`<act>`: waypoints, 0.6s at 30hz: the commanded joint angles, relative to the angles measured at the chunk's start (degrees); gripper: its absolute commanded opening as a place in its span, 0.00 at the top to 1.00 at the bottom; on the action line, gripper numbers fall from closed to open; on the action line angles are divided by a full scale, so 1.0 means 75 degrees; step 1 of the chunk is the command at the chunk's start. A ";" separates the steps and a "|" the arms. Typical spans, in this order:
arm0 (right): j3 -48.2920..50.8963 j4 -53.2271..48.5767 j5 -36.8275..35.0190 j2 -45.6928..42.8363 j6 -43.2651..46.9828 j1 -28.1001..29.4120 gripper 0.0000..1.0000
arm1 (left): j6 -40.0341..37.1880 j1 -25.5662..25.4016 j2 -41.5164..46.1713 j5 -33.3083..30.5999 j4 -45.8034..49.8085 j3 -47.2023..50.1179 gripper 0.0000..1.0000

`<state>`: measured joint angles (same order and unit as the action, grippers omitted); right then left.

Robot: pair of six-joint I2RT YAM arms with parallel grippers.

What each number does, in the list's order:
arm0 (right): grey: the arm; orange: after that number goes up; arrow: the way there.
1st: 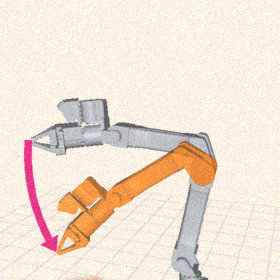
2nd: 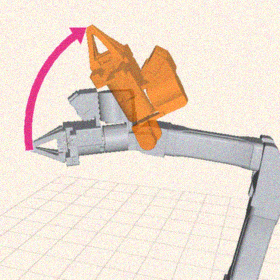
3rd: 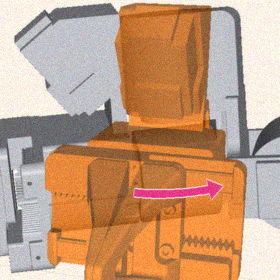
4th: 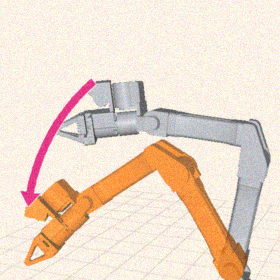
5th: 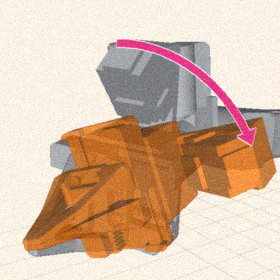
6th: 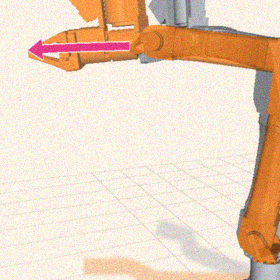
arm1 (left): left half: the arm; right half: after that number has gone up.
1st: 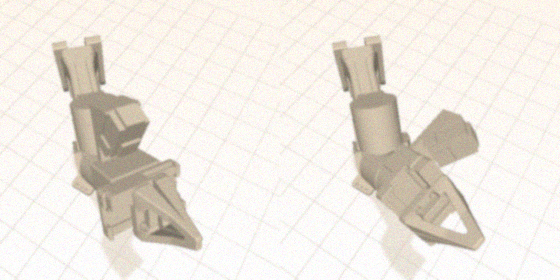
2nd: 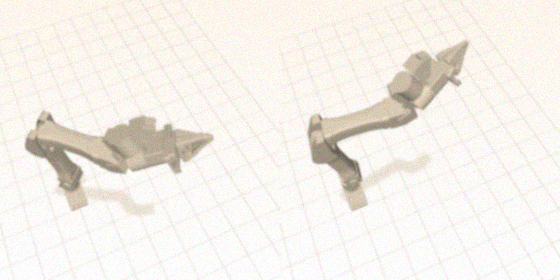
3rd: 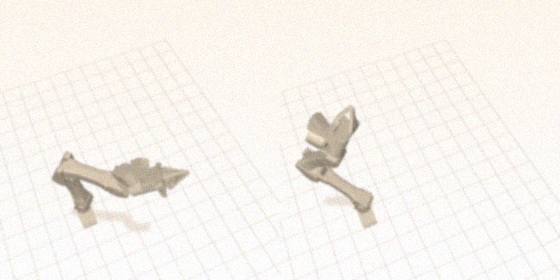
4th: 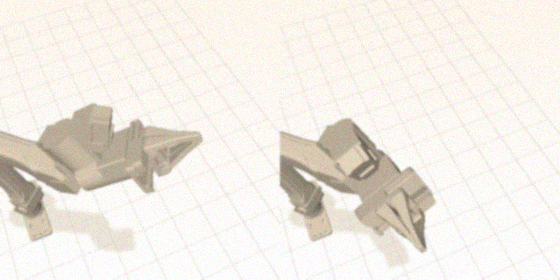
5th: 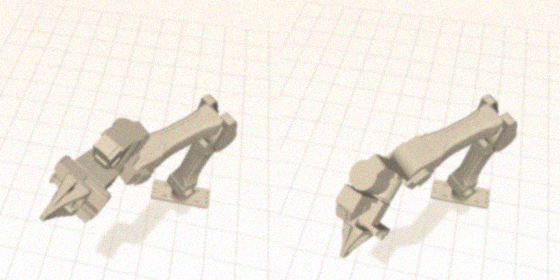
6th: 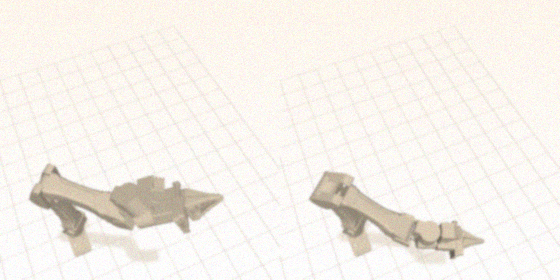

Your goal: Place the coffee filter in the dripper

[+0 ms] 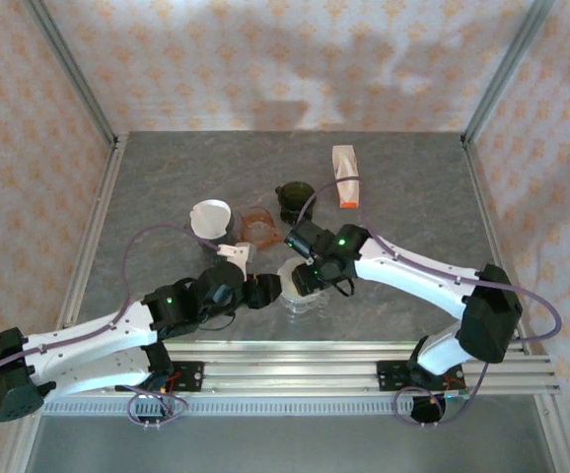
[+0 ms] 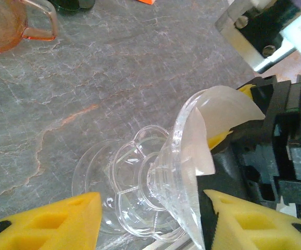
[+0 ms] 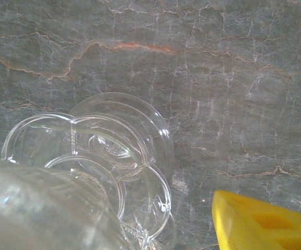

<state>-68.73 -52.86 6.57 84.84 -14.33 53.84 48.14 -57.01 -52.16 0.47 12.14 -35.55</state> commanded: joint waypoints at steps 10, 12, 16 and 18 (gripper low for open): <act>-0.0305 -0.0299 -0.0652 -0.0943 -0.0298 0.0002 0.38 | 0.0035 -0.0039 0.0006 -0.0103 -0.0041 0.0041 0.46; -0.0299 -0.0311 -0.0662 -0.1075 -0.0365 0.0004 0.38 | 0.0038 -0.0043 0.0006 -0.0105 -0.0043 0.0034 0.46; -0.0258 -0.0311 -0.0657 -0.1432 -0.0537 0.0001 0.38 | 0.0055 -0.0043 0.0017 -0.0101 -0.0045 0.0053 0.46; -0.0201 -0.0319 -0.0575 -0.1607 -0.0621 0.0004 0.38 | 0.0060 -0.0039 0.0017 -0.0116 -0.0046 0.0064 0.46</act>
<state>-69.34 -53.47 3.84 75.35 -17.19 53.84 48.16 -57.01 -52.16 0.47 12.14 -35.51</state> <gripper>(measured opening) 0.618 0.543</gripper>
